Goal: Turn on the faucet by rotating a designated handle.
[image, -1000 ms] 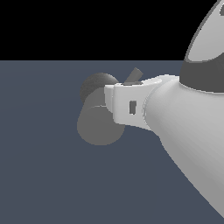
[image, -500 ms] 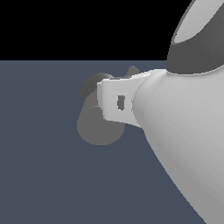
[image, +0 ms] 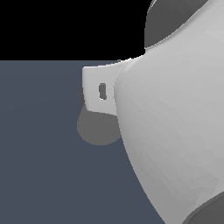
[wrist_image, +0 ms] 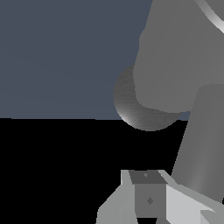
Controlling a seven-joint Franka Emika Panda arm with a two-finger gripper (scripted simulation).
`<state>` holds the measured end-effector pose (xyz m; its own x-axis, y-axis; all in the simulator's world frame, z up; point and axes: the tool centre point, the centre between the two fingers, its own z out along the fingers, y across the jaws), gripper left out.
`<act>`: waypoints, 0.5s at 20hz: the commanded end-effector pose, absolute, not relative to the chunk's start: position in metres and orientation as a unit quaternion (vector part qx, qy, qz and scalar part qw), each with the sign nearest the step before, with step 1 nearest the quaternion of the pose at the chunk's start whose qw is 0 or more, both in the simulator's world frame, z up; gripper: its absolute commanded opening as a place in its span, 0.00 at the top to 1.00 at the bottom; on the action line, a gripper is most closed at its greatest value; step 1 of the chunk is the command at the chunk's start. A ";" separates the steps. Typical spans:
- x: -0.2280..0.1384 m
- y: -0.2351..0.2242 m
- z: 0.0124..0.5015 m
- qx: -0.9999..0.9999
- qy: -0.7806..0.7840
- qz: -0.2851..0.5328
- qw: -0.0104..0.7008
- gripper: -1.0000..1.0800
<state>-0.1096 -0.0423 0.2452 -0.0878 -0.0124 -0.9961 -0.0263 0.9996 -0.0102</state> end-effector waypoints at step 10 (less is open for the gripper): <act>-0.106 -0.016 0.252 -0.014 0.733 0.012 0.680 1.00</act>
